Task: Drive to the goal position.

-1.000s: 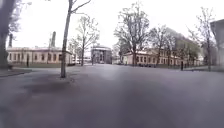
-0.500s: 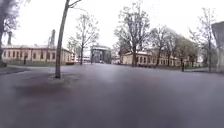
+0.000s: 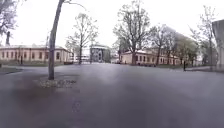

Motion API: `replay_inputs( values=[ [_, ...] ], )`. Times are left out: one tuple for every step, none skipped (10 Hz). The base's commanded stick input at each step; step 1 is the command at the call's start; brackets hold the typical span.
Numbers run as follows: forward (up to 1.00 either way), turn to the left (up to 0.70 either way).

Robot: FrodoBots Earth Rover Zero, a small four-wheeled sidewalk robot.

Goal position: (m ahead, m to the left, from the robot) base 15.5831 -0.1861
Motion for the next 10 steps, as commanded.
replay_inputs(
  values=[
    [0.85, 0.0],
    [0.85, 0.0],
    [0.85, 0.0],
    [0.85, 0.0],
    [0.85, 0.0],
    [0.85, 0.0],
    [0.85, 0.0],
    [0.85, 0.0],
    [0.85, 0.0],
    [0.85, 0.0]
  ],
)
